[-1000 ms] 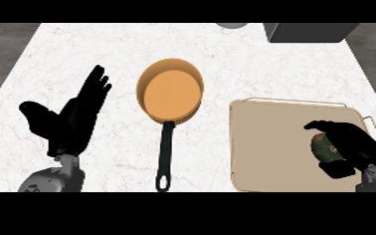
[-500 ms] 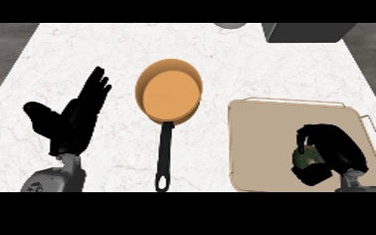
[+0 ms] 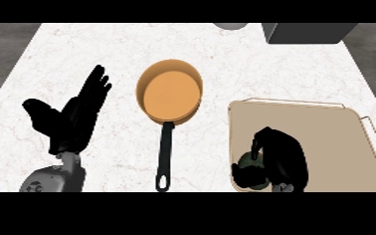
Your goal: Pick the squash from the tray and place it in the pot
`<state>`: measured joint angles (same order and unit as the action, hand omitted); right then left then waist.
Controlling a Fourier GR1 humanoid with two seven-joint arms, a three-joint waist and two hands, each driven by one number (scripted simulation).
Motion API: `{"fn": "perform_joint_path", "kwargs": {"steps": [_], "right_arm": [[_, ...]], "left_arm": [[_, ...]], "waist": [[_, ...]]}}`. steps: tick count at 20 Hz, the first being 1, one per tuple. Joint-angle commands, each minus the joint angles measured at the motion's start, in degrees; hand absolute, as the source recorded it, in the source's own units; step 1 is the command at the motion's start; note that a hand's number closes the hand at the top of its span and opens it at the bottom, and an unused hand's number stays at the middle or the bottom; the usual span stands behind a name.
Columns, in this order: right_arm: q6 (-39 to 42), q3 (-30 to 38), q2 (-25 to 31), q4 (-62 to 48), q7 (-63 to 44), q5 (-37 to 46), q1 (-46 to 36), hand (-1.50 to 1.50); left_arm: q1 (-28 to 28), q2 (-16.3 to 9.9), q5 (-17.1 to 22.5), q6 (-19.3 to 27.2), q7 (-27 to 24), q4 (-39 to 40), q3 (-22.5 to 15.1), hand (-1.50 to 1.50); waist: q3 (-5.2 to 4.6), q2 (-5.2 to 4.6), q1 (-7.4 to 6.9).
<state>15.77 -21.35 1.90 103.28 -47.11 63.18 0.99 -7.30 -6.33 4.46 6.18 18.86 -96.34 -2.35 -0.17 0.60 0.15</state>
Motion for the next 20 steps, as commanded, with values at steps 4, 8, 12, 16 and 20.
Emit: {"fn": "perform_joint_path", "kwargs": {"steps": [4, 8, 12, 16, 20], "right_arm": [[-0.6, -16.2, -1.8, 13.3, -26.4, 13.8, -4.1, 1.5], [3.7, -26.1, -1.9, 20.3, -34.1, 17.1, -8.5, 1.5], [5.7, -27.2, -1.8, 23.6, -36.2, 19.4, -17.9, 1.5], [13.7, -25.3, -1.8, 26.2, -31.9, 18.8, -28.5, 1.5], [9.4, -22.6, -1.8, 22.7, -33.0, 14.8, -37.8, 1.5]], "left_arm": [[1.2, 0.5, -0.4, 0.2, -1.2, 0.4, -0.1, 0.0], [-0.4, 1.5, -1.0, 0.7, -1.1, 0.7, -0.9, 0.0], [0.1, -0.7, 0.7, -1.2, 0.9, -1.1, 0.6, 0.0], [-0.8, -1.2, 0.7, -1.7, 1.3, -1.0, 0.7, 0.0], [-0.5, 1.5, -1.1, 0.1, -1.0, 1.2, -1.2, 0.0]], "waist": [[-0.01, 0.01, 0.21], [-0.03, -0.01, 0.24], [-0.04, -0.12, -0.69], [-0.12, -0.12, -0.73], [-0.16, -0.22, -1.17]]}}
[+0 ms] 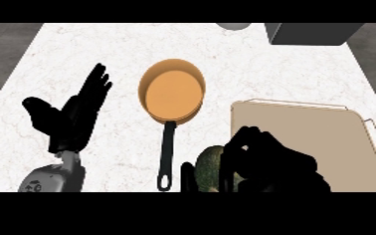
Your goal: Pick the squash from the tray and place it in the pot
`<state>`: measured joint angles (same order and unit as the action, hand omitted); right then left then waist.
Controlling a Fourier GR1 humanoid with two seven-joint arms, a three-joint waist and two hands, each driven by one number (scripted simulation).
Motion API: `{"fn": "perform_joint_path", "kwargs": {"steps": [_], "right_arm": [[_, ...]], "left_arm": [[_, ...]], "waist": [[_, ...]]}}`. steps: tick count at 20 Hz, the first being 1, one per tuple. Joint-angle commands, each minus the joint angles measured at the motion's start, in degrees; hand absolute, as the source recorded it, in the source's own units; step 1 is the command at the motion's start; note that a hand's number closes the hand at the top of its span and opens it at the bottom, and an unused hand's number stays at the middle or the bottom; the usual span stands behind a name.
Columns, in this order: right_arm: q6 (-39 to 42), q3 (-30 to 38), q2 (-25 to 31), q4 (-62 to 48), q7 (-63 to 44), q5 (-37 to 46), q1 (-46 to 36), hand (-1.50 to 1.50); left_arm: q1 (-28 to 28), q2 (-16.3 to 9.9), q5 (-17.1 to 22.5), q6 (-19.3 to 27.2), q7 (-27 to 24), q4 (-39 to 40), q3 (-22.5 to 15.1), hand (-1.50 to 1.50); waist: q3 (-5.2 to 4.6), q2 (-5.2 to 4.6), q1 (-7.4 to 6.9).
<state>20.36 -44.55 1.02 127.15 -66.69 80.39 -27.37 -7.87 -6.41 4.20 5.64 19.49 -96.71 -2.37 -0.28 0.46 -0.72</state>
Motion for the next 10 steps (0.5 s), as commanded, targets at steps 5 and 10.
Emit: {"fn": "perform_joint_path", "kwargs": {"steps": [5, 10], "right_arm": [[2.9, 10.1, -1.0, -9.5, -12.4, -10.2, -17.6, 1.5], [-0.1, 15.7, -1.0, -18.3, -14.4, -14.8, -25.2, 1.5]], "left_arm": [[-2.2, -0.2, 1.8, -1.3, 0.8, 1.4, 1.0, 0.0], [-0.8, 0.3, 0.0, -0.8, -0.1, 0.2, -0.6, 0.0]], "waist": [[-0.05, -0.35, -1.26], [-0.03, -0.25, -2.36]]}}
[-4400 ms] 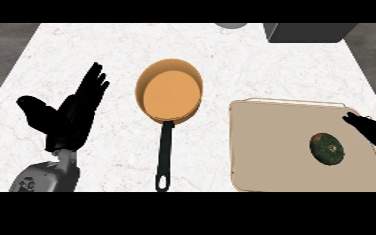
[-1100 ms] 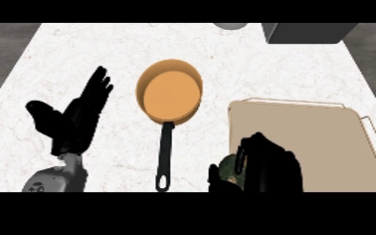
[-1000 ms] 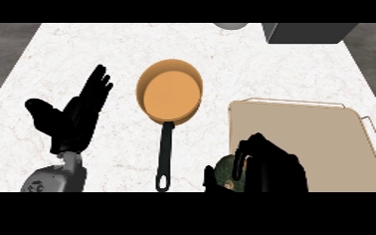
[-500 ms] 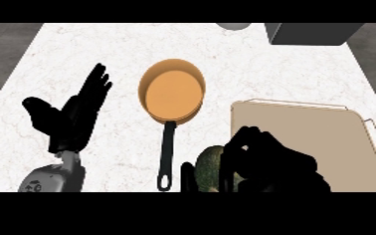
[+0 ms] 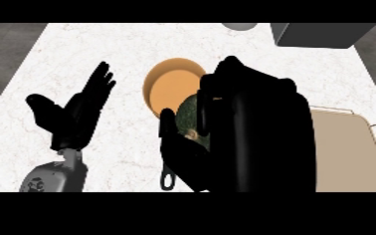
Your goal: Pick the squash from the tray and place it in the pot
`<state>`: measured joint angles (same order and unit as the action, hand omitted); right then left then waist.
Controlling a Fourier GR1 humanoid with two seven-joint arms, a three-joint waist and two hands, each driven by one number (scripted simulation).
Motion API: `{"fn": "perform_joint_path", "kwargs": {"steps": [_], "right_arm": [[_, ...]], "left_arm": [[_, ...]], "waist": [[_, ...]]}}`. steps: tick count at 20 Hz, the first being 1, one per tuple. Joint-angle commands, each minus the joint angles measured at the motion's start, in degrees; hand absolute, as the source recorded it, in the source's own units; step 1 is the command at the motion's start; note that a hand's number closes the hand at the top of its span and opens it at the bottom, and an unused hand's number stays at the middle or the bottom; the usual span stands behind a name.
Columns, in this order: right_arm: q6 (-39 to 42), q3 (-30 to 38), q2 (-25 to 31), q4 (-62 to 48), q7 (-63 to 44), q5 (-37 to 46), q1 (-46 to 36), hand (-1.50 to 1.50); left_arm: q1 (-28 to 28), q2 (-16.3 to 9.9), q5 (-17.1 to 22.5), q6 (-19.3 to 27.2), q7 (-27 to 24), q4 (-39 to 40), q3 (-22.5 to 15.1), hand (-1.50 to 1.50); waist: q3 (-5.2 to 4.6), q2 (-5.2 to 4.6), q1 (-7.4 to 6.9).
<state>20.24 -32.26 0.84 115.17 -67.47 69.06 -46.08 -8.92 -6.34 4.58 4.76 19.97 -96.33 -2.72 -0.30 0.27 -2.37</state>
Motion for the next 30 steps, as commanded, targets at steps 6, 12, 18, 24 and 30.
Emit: {"fn": "perform_joint_path", "kwargs": {"steps": [6, 12, 18, 24, 30], "right_arm": [[-3.9, 9.4, -0.8, -21.0, -12.7, -9.0, -15.6, 1.5], [-10.8, 9.9, -0.8, -35.6, -9.7, -12.1, -20.6, 1.5], [-21.2, 15.8, -0.8, -40.6, -6.1, -19.4, -15.6, -1.5], [-32.7, 15.4, -0.8, -43.6, -4.2, -28.1, -13.6, -1.5], [-48.7, 15.2, -0.8, -41.5, -0.8, -21.4, -15.5, -1.5]], "left_arm": [[-1.5, 1.4, -1.1, 0.7, -0.5, 1.2, -1.1, 0.0], [-1.2, 1.0, 0.2, -0.4, -1.5, 1.5, 0.0, 0.0], [-1.0, 0.8, -0.2, 0.0, 1.4, -0.9, -0.7, 0.0], [-1.8, 1.2, -0.6, -0.3, -1.6, 3.1, -0.2, 0.0], [-1.0, 0.2, 0.0, -0.5, -0.1, 0.0, 0.5, 0.0]], "waist": [[0.09, -0.4, -0.92], [0.14, -0.58, -0.62], [0.29, -0.68, -0.81], [0.25, -0.97, -0.84], [0.27, -0.31, -0.45]]}}
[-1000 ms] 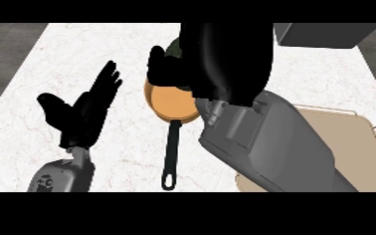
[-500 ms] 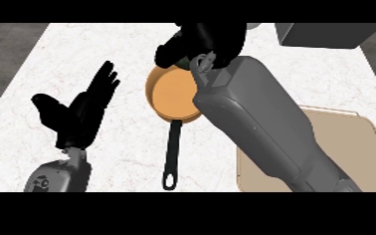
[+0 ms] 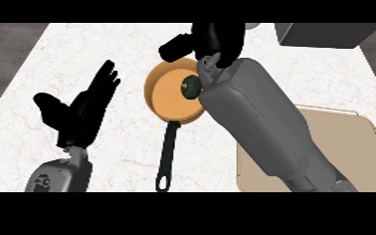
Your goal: Pick the squash from the tray and place it in the pot
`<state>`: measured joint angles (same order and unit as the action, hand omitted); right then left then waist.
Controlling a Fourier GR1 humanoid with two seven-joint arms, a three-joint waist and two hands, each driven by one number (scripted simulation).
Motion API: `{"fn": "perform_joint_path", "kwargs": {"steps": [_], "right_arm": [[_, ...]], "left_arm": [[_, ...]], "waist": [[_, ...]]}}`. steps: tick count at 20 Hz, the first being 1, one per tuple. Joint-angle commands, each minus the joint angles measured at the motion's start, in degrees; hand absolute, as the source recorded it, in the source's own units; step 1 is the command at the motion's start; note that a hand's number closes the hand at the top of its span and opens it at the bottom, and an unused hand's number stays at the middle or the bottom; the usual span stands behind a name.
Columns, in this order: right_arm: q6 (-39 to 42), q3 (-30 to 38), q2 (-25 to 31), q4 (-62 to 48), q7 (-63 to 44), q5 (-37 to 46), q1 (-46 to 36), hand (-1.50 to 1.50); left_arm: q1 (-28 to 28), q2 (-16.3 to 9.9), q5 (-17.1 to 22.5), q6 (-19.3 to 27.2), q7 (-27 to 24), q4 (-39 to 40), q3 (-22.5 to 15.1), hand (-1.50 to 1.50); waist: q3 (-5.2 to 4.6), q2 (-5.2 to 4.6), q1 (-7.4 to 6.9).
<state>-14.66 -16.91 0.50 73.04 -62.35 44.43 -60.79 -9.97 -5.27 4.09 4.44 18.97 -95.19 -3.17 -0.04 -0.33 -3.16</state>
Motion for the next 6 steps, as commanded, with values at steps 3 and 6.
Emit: {"fn": "perform_joint_path", "kwargs": {"steps": [3, 6], "right_arm": [[-18.1, 3.6, -0.5, -1.4, -4.7, 9.1, -3.4, -1.5], [-21.5, 3.9, -0.5, 1.2, -5.7, 11.0, 0.3, -1.5]], "left_arm": [[1.8, 0.1, -0.7, 0.8, 0.5, -1.4, -0.1, 0.0], [2.4, -0.7, -0.7, 0.3, -1.6, 0.8, 1.2, 0.0]], "waist": [[-0.01, 0.33, 1.03], [0.0, 0.48, 2.43]]}}
